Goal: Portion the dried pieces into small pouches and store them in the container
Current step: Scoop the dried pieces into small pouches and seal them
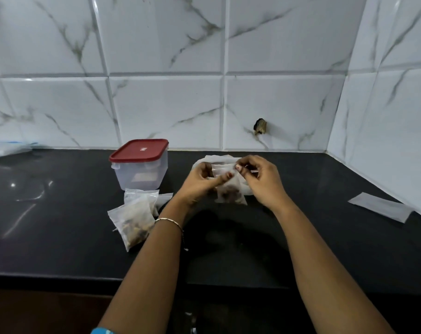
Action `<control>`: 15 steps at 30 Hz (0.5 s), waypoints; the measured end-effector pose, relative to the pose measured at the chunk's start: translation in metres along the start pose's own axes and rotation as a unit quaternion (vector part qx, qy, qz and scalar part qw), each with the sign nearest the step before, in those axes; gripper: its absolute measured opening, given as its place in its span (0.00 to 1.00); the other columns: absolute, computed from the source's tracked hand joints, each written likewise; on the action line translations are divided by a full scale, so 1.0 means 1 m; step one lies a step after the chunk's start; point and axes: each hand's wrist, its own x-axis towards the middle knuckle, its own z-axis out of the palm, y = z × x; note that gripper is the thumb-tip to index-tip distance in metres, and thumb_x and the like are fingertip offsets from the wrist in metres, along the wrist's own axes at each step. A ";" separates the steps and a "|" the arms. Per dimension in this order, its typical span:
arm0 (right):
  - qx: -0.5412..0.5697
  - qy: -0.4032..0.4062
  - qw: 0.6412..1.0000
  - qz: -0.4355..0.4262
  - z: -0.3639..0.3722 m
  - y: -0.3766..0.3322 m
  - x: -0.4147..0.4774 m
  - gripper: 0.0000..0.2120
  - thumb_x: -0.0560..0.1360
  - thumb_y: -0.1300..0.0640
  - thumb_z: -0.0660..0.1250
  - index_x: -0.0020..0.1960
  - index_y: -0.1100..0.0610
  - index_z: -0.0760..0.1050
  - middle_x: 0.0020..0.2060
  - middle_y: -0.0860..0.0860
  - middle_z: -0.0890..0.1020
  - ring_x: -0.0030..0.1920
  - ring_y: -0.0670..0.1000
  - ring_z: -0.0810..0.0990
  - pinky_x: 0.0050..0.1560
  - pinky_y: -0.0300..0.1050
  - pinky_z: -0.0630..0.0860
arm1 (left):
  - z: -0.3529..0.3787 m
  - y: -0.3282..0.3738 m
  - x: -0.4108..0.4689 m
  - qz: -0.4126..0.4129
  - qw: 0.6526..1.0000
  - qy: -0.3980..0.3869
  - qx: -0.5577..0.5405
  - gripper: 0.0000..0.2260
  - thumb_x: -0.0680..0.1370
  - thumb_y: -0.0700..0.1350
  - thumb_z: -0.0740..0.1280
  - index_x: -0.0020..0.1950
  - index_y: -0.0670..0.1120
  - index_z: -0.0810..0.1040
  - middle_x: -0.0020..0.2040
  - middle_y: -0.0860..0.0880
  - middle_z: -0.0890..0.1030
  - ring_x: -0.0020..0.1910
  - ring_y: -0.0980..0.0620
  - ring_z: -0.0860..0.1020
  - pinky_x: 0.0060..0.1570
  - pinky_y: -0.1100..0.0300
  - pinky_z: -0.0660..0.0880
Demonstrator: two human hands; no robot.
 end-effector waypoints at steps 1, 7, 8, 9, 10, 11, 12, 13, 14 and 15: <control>0.004 0.004 1.000 0.006 0.000 0.001 0.001 0.03 0.77 0.59 0.68 0.47 0.53 0.79 0.44 0.47 0.81 0.46 0.45 0.79 0.48 0.44 0.78 | -0.004 0.000 0.002 -0.002 0.999 0.002 -0.038 0.10 0.74 0.42 0.72 0.51 0.40 0.77 0.46 0.45 0.81 0.44 0.50 0.81 0.46 0.54 0.80; 0.014 0.021 1.000 0.010 -0.003 0.002 0.004 0.04 0.77 0.59 0.67 0.47 0.51 0.79 0.46 0.47 0.82 0.47 0.46 0.80 0.49 0.42 0.77 | -0.008 -0.002 0.007 0.049 0.998 0.044 0.008 0.03 0.77 0.39 0.68 0.43 0.43 0.80 0.36 0.51 0.82 0.37 0.56 0.80 0.44 0.59 0.76; 0.017 0.029 0.999 0.002 -0.004 0.000 0.004 0.05 0.77 0.60 0.67 0.47 0.52 0.79 0.45 0.46 0.82 0.47 0.45 0.80 0.48 0.39 0.76 | -0.008 -0.001 0.008 0.070 0.995 0.063 0.010 0.04 0.77 0.39 0.69 0.43 0.44 0.81 0.36 0.51 0.82 0.37 0.55 0.79 0.45 0.58 0.76; 0.022 0.043 0.999 -0.009 -0.005 -0.002 0.004 0.05 0.76 0.62 0.68 0.47 0.53 0.80 0.44 0.45 0.82 0.46 0.43 0.80 0.46 0.35 0.75 | -0.009 -0.001 0.010 0.088 0.993 0.083 0.010 0.04 0.76 0.38 0.69 0.42 0.44 0.81 0.36 0.51 0.82 0.38 0.54 0.79 0.46 0.58 0.76; 0.023 0.061 0.998 -0.024 -0.006 -0.005 0.003 0.05 0.75 0.63 0.69 0.47 0.54 0.80 0.43 0.44 0.82 0.44 0.41 0.80 0.44 0.32 0.74 | -0.009 -0.001 0.011 0.101 0.990 0.100 0.012 0.03 0.76 0.38 0.70 0.42 0.43 0.81 0.36 0.50 0.82 0.39 0.53 0.78 0.47 0.58 0.76; 0.014 0.078 0.996 -0.039 -0.006 -0.006 0.003 0.06 0.74 0.64 0.70 0.47 0.54 0.79 0.41 0.43 0.82 0.42 0.41 0.80 0.42 0.31 0.73 | -0.010 -0.001 0.013 0.110 0.987 0.114 0.019 0.03 0.76 0.38 0.70 0.42 0.43 0.81 0.37 0.49 0.82 0.40 0.51 0.78 0.47 0.59 0.76; -0.012 0.092 0.994 -0.053 -0.005 -0.007 0.002 0.07 0.73 0.64 0.71 0.47 0.53 0.79 0.39 0.42 0.81 0.42 0.41 0.79 0.41 0.32 0.73 | -0.011 -0.002 0.015 0.117 0.985 0.125 0.029 0.02 0.76 0.38 0.70 0.43 0.42 0.81 0.38 0.47 0.82 0.41 0.50 0.78 0.46 0.61 0.76; -0.049 0.101 0.992 -0.063 -0.004 -0.007 0.002 0.08 0.73 0.62 0.72 0.46 0.51 0.78 0.38 0.41 0.80 0.42 0.42 0.79 0.41 0.34 0.73 | -0.011 -0.003 0.017 0.121 0.983 0.135 0.041 0.01 0.76 0.39 0.70 0.44 0.42 0.81 0.39 0.47 0.81 0.42 0.50 0.78 0.46 0.62 0.76; -0.081 0.108 0.988 -0.069 -0.002 -0.007 0.003 0.08 0.72 0.61 0.73 0.46 0.49 0.77 0.38 0.40 0.80 0.43 0.43 0.79 0.42 0.36 0.73 | -0.011 -0.004 0.018 0.123 0.980 0.145 0.051 0.02 0.76 0.39 0.70 0.45 0.41 0.81 0.40 0.46 0.81 0.43 0.50 0.77 0.45 0.64 0.76; -0.095 0.115 0.986 -0.071 -0.001 -0.006 0.003 0.09 0.72 0.60 0.73 0.46 0.48 0.77 0.38 0.40 0.80 0.44 0.44 0.80 0.43 0.38 0.74 | -0.010 -0.005 0.020 0.124 0.979 0.151 0.057 0.02 0.76 0.40 0.70 0.46 0.41 0.81 0.40 0.46 0.81 0.43 0.50 0.78 0.45 0.64 0.76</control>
